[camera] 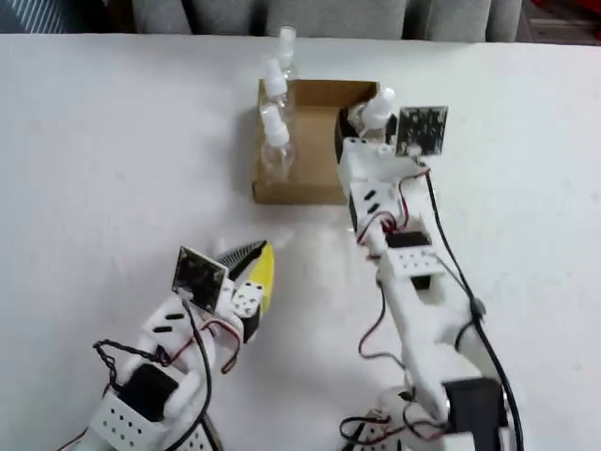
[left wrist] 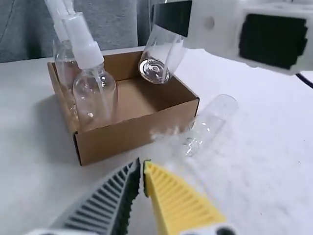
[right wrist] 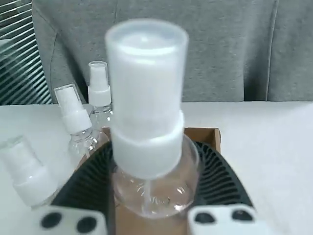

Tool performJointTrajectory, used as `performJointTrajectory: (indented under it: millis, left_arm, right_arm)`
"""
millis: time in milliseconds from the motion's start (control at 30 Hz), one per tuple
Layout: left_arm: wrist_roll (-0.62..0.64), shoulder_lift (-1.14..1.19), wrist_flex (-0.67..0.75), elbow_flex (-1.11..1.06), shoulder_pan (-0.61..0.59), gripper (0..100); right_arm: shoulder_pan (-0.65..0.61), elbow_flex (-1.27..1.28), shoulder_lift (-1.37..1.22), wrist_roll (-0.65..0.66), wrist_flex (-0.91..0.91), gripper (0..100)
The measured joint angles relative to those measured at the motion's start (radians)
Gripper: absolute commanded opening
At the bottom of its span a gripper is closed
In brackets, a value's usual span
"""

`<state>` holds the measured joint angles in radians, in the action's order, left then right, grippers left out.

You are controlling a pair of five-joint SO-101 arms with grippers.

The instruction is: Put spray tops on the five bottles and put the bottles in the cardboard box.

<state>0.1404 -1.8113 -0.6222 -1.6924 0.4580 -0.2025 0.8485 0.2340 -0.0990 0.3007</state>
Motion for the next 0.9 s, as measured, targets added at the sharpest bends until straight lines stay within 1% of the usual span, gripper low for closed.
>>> performJointTrajectory:
  millis: [567,900]
  left_arm:
    - [0.0,0.0,0.0,0.0,-0.006,2]
    - [0.0,0.0,0.0,0.0,-0.006,2]
  right_arm:
    - [0.043,-0.422,-0.453,0.0,0.0,1.5]
    - [0.046,-0.603,-0.631,0.0,0.0,1.5]
